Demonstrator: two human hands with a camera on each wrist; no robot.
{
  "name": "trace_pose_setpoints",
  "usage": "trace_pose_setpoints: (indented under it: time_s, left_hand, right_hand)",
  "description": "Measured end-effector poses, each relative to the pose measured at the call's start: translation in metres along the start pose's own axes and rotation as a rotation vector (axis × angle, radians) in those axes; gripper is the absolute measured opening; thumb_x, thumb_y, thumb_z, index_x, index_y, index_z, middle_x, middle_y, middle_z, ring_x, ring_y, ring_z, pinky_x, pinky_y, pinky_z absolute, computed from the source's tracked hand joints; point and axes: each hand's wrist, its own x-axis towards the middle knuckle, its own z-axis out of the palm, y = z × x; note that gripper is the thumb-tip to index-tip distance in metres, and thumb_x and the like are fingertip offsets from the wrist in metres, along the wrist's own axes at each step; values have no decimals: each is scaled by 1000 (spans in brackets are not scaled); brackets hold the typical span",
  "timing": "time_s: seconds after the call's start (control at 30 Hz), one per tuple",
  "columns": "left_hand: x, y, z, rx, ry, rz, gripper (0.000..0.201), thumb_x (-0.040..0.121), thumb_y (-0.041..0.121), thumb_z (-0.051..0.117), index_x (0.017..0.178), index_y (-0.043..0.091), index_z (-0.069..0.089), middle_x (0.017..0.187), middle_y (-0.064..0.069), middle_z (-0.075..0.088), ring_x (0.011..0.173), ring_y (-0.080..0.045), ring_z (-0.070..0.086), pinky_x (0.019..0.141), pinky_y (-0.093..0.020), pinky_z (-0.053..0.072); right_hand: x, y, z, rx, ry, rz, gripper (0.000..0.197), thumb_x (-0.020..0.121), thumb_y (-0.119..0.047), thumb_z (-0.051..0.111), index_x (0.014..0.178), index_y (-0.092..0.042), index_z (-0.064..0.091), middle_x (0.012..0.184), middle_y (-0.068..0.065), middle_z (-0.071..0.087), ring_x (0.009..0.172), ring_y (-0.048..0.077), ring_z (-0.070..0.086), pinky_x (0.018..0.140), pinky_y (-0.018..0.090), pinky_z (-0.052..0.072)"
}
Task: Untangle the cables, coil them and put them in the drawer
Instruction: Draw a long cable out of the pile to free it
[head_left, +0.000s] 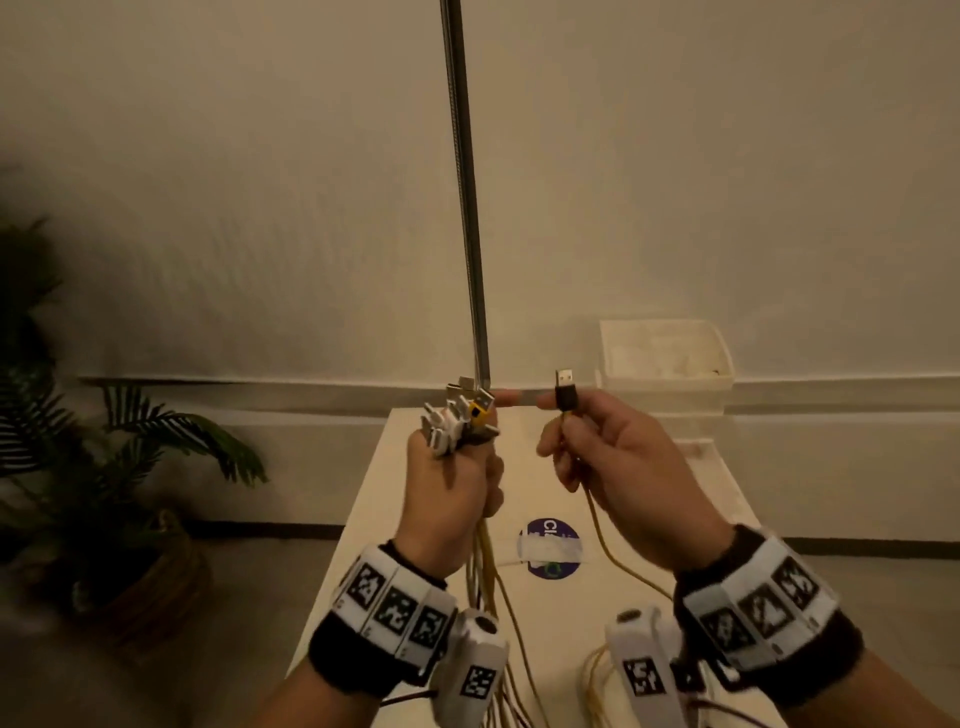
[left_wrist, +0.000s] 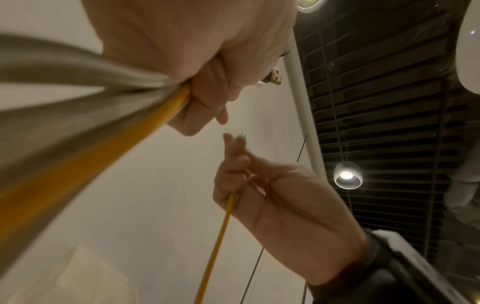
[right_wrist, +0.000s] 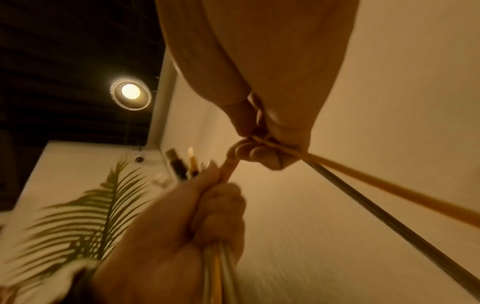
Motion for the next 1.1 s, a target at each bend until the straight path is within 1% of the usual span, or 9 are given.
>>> trace_pose_setpoints:
  time_s: [0.07, 0.2, 0.27, 0.37, 0.57, 0.8, 0.9, 1.0, 1.1]
  left_hand:
    - [3, -1, 5, 17, -30, -31, 35, 99, 27, 53, 104, -7, 57, 56, -4, 27, 44, -10, 23, 42, -20, 22]
    - [8, -2, 10, 31, -122, -48, 28, 101, 19, 49, 120, 4, 62, 56, -3, 33, 46, -10, 29, 42, -21, 25]
    - [8, -1, 13, 31, -188, -18, 37, 94, 31, 60, 118, 3, 62, 62, -20, 44, 52, -20, 40, 45, -23, 30]
    - [4, 4, 20, 25, -278, -23, 38, 83, 42, 61, 114, 22, 70, 92, -40, 56, 71, -33, 46, 50, -29, 29]
    - [5, 3, 21, 51, -264, -59, 27, 86, 37, 60, 94, 14, 73, 84, -32, 61, 60, -27, 51, 50, -30, 28]
    - [4, 3, 21, 176, -276, 24, 30, 95, 9, 56, 68, 19, 66, 55, -7, 54, 45, -18, 43, 47, -31, 31]
    - [2, 4, 26, 185, -228, 115, 28, 89, 9, 52, 65, 16, 65, 53, -6, 55, 44, -20, 45, 45, -31, 36]
    - [10, 9, 28, 122, -139, 198, 26, 93, 18, 52, 72, 22, 67, 67, -9, 62, 53, -25, 50, 48, -32, 41]
    - [26, 24, 27, 44, -72, 220, 34, 96, 42, 51, 73, 19, 60, 72, -11, 62, 66, -29, 60, 59, -37, 52]
  right_hand:
    - [-8, 0, 16, -61, 80, -62, 21, 98, -3, 44, 108, -13, 60, 86, 8, 72, 64, 21, 60, 59, 29, 49]
    - [-12, 0, 26, -28, 265, -106, 11, 95, -5, 53, 98, -12, 62, 85, 8, 72, 63, 21, 64, 57, 26, 53]
    - [-13, -3, 27, -40, 303, -116, 7, 91, -9, 60, 88, -10, 67, 79, 9, 71, 62, 20, 65, 58, 25, 55]
    - [-14, -5, 29, -69, 318, -142, 8, 85, -14, 67, 80, -10, 72, 75, 9, 71, 59, 18, 63, 57, 25, 55]
    - [-15, -4, 26, -99, 291, -137, 17, 85, -1, 66, 83, -13, 78, 92, -2, 75, 57, 20, 64, 54, 24, 53]
    - [-18, -1, 27, -218, 250, -182, 36, 82, 13, 56, 81, -18, 76, 60, 2, 67, 50, 7, 56, 52, 18, 48]
    - [-20, -6, 26, -181, 182, -189, 38, 84, 12, 56, 90, -19, 76, 65, -4, 67, 51, 5, 55, 53, 16, 46]
    - [-21, -3, 23, -237, 210, -232, 32, 85, 2, 65, 99, -24, 76, 91, -7, 72, 54, 11, 61, 55, 20, 48]
    - [-28, 8, 12, -312, 246, -222, 18, 86, -10, 68, 96, -22, 77, 82, -4, 71, 50, 10, 57, 52, 21, 46]
